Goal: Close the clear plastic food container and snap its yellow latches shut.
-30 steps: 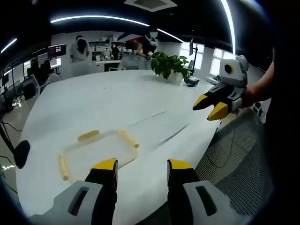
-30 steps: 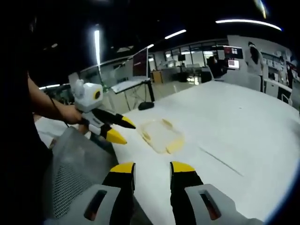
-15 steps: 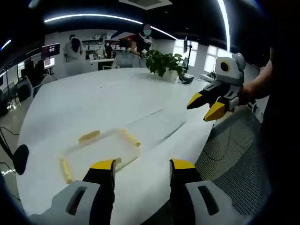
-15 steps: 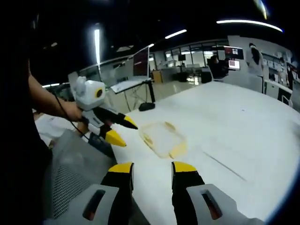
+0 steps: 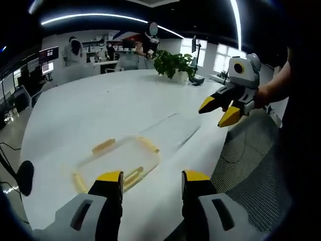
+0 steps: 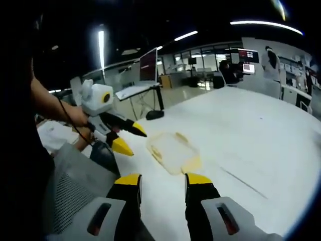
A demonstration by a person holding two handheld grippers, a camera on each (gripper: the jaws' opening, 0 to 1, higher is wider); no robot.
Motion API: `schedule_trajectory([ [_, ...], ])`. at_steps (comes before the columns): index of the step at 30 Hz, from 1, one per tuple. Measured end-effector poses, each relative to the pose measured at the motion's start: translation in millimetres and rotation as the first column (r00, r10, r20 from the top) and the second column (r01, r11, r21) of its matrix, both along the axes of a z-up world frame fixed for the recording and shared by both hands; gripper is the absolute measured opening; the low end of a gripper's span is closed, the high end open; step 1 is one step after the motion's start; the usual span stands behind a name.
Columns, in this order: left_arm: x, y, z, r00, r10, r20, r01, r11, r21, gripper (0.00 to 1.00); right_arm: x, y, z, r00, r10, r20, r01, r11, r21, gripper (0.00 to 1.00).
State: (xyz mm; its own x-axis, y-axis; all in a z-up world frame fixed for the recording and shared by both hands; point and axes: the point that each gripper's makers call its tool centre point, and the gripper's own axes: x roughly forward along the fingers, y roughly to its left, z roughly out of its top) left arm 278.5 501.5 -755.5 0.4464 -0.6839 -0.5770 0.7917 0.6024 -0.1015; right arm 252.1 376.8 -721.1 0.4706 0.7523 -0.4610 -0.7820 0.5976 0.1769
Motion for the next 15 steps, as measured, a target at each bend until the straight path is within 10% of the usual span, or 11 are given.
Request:
schedule_trajectory([
  [15, 13.3, 19.8, -10.5, 0.999, -0.050, -0.015, 0.051, 0.998, 0.028, 0.46, 16.2, 12.6, -11.8, 1.000, -0.012, 0.002, 0.012, 0.999, -0.049, 0.33],
])
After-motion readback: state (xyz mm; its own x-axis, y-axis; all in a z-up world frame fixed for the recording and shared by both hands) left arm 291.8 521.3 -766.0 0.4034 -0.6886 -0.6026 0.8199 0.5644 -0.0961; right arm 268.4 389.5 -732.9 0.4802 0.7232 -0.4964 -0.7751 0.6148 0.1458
